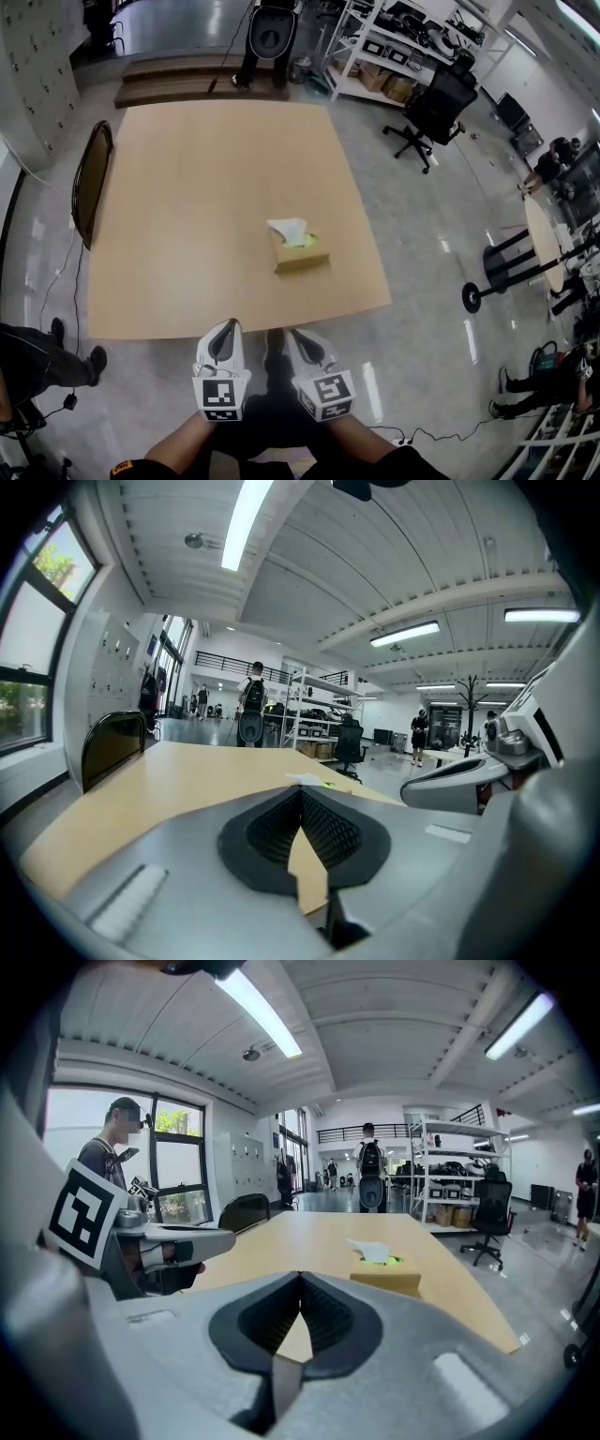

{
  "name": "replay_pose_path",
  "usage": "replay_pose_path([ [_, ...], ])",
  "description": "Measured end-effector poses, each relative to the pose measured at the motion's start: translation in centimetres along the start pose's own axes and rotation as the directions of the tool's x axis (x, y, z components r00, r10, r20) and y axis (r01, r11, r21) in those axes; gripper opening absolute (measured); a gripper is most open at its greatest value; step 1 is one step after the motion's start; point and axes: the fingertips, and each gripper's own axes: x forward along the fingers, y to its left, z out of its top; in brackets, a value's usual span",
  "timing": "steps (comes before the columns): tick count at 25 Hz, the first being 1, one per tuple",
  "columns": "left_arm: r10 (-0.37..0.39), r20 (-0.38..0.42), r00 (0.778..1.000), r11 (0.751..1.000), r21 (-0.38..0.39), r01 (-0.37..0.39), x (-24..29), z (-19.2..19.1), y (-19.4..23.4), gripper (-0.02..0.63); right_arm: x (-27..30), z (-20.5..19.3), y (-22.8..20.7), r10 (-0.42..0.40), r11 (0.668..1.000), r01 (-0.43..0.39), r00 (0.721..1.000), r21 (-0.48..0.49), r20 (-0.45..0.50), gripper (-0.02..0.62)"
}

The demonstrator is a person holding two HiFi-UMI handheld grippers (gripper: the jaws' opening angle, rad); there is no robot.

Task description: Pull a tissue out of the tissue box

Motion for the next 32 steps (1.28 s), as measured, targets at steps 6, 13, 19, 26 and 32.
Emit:
replay_pose_path([
  [6, 0.044, -0.003, 0.999, 0.999, 0.004, -0.044, 4.1, 0.5, 1.5, 0.018, 4.2, 1.3, -2.2, 0.041, 0.999, -0.041, 0.999, -0.024, 0.001, -0.009],
  [13, 0.101, -0.026, 0.995, 0.995, 0.001, -0.101, 9.9, 2.6, 2.2, 0.018, 9.0, 3.4, -6.8, 0.083, 0.995, -0.084, 0.996, -0.047, -0.023, -0.009],
  [19, 0.14, -0.043, 0.989, 0.99, 0.009, -0.139, 14.0, 2.8, 2.6, 0.018, 12.8, 4.5, -10.2, 0.106, 0.992, -0.108, 0.993, -0.067, -0.044, -0.009],
  [26, 0.186, -0.062, 0.981, 0.983, 0.013, -0.186, 17.5, 3.0, 3.3, 0.018, 16.6, 3.9, -12.2, 0.152, 0.983, -0.165, 0.979, -0.086, -0.138, 0.032],
  [32, 0.219, -0.112, 0.969, 0.975, -0.003, -0.221, 19.5, 2.4, 4.1, 0.018, 19.3, 3.0, -13.3, 0.151, 0.98, -0.174, 0.967, -0.099, -0.207, 0.099],
])
